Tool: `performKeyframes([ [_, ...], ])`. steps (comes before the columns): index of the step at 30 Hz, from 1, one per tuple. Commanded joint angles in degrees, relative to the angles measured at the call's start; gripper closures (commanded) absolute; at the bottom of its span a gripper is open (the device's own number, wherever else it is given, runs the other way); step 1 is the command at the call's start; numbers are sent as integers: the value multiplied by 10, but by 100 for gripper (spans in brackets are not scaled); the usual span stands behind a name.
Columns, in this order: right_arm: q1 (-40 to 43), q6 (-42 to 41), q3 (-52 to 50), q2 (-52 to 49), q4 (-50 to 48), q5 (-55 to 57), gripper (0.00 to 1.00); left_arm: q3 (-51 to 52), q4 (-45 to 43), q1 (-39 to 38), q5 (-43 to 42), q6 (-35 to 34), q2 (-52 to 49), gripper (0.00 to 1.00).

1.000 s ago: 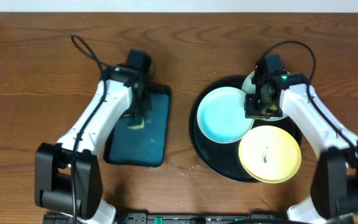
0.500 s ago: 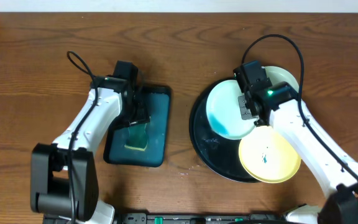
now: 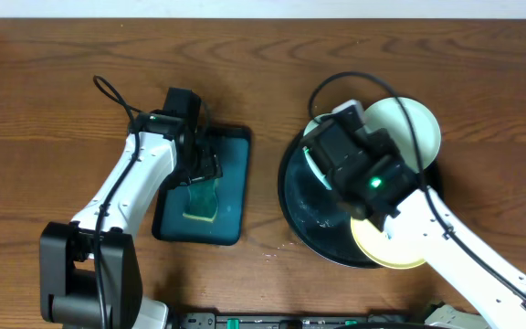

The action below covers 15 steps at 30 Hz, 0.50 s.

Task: Clean dirty plates on tray and stack at the side
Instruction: 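Return the sponge to the teal tray with the left gripper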

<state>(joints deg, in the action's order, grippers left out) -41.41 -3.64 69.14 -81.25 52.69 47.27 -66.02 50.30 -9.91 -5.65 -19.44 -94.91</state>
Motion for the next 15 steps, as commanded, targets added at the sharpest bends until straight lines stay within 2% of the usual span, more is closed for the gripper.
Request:
performKeyframes([
  [1,-41,8,2,5,2,104,99,-5,1,2,3,3,5,20],
  [7,-94,41,2,5,5,188,99,-5,1,2,3,3,5,19],
  [15,-129,61,2,5,5,230,99,-5,1,2,3,3,5,18],
])
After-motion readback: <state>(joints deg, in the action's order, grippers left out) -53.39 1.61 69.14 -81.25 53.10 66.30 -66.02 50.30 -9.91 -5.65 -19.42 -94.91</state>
